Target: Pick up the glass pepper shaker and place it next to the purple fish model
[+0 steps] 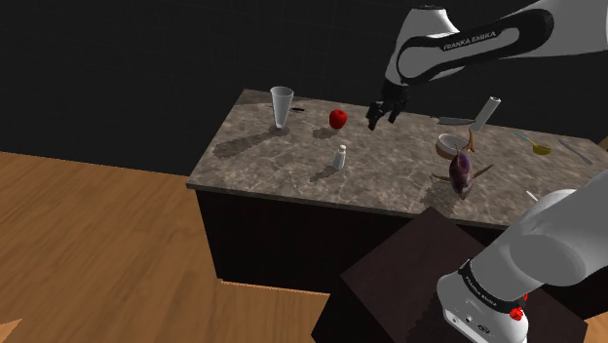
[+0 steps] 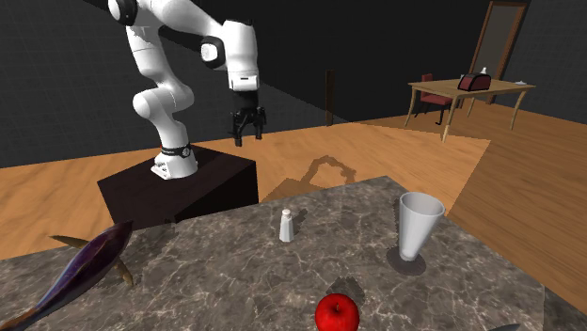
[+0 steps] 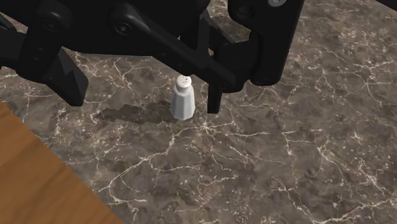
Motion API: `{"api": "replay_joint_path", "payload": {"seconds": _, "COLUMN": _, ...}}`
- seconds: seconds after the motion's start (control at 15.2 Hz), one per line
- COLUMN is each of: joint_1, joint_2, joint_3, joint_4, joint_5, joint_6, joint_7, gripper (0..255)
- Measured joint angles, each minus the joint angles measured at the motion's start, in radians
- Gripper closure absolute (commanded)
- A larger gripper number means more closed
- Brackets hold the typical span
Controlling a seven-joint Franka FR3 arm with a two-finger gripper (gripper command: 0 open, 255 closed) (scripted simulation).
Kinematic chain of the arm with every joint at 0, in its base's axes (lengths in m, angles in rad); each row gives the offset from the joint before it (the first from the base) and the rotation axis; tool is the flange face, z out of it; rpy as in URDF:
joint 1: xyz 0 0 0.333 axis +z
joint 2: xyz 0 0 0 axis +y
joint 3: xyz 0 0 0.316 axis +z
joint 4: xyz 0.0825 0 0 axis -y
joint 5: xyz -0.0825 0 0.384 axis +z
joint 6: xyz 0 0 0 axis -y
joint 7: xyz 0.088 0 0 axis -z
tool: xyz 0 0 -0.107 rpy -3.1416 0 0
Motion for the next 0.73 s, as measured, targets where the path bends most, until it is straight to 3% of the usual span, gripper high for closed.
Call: {"api": "replay_joint_path", "payload": {"seconds": 0.73, "joint_1": -0.004, "joint_2": 0.424, "joint_3": -0.003, "joint_4": 0.231, "joint_5": 0.045, "joint_6": 0.159, "joint_7": -0.013, "gripper": 0}}
